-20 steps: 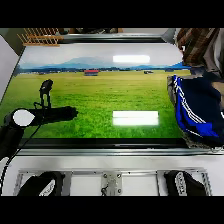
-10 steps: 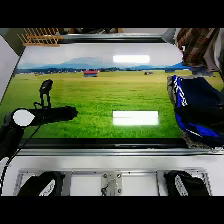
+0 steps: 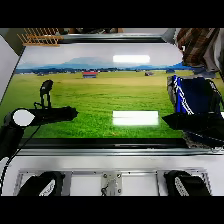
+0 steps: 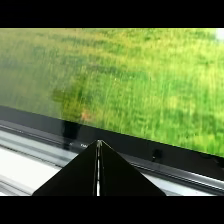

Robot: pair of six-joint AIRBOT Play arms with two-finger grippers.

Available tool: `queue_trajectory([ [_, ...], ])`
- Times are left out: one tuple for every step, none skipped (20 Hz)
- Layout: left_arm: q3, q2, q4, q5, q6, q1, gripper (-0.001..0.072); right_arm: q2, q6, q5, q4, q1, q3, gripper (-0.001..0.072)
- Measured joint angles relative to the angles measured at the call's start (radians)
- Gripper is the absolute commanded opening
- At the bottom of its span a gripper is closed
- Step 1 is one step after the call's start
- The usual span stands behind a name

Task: Fold the clothes and pants, and hang the long-sleeved shirts on hangers.

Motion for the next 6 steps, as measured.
queue_trajectory([
  [0.000,0.000,0.000,0.001,0.000,0.000,0.0008,0.000,0.000,0.000,0.000,0.001,-0.001,0.0014],
  [0.000,0.000,0.000,0.001,0.000,0.000,0.0008,0.000,0.000,0.000,0.000,0.002,-0.001,0.0014],
  [0.000,0.000,0.000,0.001,0.000,0.000,0.0008,0.000,0.000,0.001,0.000,0.002,-0.001,0.0014],
  [0.000,0.000,0.000,0.002,0.000,0.000,0.0008,0.000,0.000,0.001,0.000,0.003,-0.001,0.0014],
  [0.000,0.000,0.000,0.002,0.000,0.000,0.0008,0.000,0.000,0.002,0.000,0.003,-0.001,0.0014],
  [0.000,0.000,0.000,0.002,0.000,0.000,0.0008,0.000,0.000,0.004,0.000,0.003,-0.001,0.0014],
])
